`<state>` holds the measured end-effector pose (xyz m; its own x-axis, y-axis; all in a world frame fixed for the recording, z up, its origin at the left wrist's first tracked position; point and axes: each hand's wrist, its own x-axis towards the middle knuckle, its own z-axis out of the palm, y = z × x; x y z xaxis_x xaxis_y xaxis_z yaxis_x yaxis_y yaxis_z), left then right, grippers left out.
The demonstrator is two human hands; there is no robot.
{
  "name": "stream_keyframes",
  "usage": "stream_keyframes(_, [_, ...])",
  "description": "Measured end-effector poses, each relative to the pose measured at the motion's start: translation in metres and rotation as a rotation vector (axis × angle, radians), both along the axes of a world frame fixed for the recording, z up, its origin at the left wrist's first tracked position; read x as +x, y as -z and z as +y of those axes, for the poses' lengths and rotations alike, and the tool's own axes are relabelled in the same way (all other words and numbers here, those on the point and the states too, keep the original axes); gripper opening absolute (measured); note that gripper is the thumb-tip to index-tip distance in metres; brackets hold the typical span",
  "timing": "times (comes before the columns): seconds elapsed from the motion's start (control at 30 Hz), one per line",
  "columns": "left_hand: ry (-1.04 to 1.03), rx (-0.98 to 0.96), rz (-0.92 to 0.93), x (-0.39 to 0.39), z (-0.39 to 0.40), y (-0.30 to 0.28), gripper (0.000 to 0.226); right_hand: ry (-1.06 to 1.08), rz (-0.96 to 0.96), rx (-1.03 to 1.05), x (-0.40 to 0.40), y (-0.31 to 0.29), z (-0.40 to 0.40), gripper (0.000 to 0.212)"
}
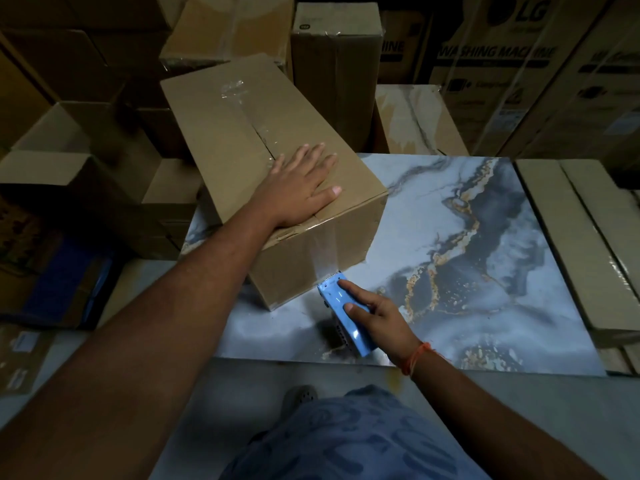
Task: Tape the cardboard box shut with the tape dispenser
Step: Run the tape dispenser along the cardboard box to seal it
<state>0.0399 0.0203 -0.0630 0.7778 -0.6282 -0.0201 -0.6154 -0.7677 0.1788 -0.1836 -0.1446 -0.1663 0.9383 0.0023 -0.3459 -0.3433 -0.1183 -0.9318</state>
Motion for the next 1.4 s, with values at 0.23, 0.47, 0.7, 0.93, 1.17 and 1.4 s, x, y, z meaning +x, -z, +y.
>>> stream_keyframes(0.23, [-0.005, 0.006, -0.003, -0.001, 0.000, -0.001, 0.086, 0.063, 0.041, 0.018, 0.007, -0.006, 0.007, 0.043])
stream_keyframes(0.47, [-0.003, 0.002, -0.006, 0.000, 0.000, 0.000, 0.082, 0.114, 0.076, 0.011, 0.012, -0.008, 0.015, 0.043])
stream_keyframes(0.7, [-0.003, 0.008, -0.013, 0.000, -0.001, 0.001, 0.076, 0.138, 0.131, 0.017, 0.018, -0.016, 0.016, 0.042])
stream_keyframes(0.93, [-0.011, 0.011, -0.010, -0.001, -0.002, -0.001, 0.073, 0.205, 0.275, 0.119, 0.045, -0.028, 0.021, 0.046])
stream_keyframes(1.17, [-0.016, 0.007, -0.002, -0.002, -0.002, 0.000, 0.074, 0.216, 0.304, 0.106, 0.051, -0.031, 0.025, 0.045])
stream_keyframes(1.4, [-0.019, 0.011, -0.006, -0.002, -0.002, 0.000, 0.072, 0.221, 0.298, 0.133, 0.038, -0.031, 0.023, 0.046])
